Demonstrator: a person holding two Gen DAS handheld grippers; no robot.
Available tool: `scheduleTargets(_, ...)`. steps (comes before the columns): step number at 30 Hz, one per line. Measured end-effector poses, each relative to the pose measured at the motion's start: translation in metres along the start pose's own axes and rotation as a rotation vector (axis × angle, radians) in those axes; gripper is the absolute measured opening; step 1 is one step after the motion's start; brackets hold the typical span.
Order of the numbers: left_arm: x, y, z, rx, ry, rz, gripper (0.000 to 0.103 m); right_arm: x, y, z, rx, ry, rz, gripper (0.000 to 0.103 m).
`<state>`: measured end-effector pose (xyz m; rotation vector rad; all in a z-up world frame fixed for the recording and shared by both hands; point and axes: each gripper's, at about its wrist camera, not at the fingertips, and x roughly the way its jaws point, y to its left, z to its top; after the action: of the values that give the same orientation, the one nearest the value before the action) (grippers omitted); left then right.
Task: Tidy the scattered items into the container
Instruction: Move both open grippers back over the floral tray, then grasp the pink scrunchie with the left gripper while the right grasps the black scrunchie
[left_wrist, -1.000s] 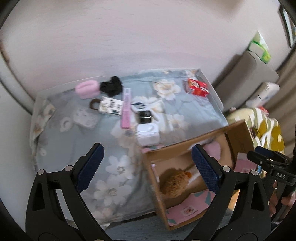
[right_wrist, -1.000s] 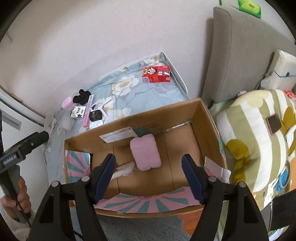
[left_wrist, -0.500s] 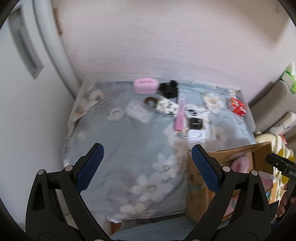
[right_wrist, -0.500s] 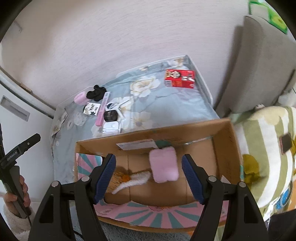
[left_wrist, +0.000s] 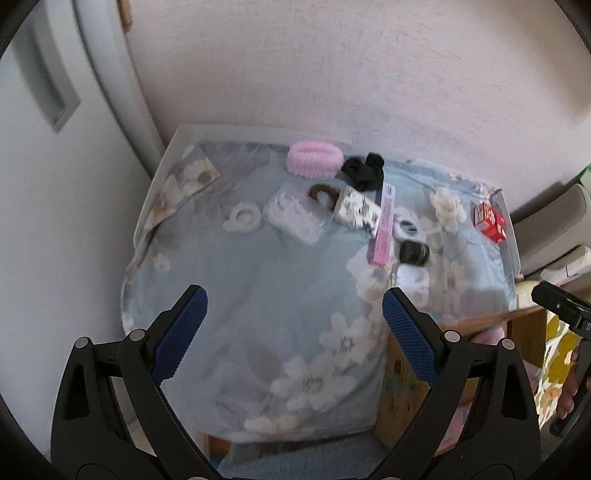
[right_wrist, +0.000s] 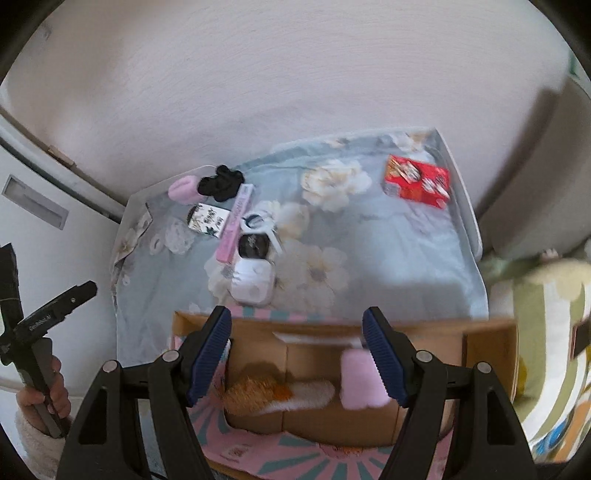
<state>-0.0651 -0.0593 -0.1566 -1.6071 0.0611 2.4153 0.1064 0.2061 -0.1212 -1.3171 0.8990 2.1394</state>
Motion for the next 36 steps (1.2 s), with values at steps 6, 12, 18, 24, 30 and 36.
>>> scheduleTargets(6,0.031,-0.004,0.051,0.026,-0.038,-0.021,0.096,0.026,0.035,0.043,-0.065,0.023,0.041,0.070)
scheduleTargets(12,0.092,-0.007,0.086,0.081,-0.019,-0.017,0.096,0.092,0.069,0.088,-0.033,0.087,0.159,0.070)
scheduleTargets(18,0.143,-0.011,0.098,0.162,0.003,0.002,0.096,0.156,0.095,0.118,-0.140,0.078,0.065,0.070)
scheduleTargets(24,0.171,-0.013,0.109,0.184,0.010,-0.010,0.096,0.188,0.110,0.126,-0.263,0.059,-0.025,0.070)
scheduleTargets(30,0.183,-0.013,0.118,0.203,0.007,-0.007,0.095,0.206,0.110,0.135,-0.288,0.066,-0.044,0.070)
scheduleTargets(36,0.193,-0.013,0.121,0.227,0.011,-0.015,0.096,0.217,0.108,0.135,-0.328,0.063,-0.026,0.070)
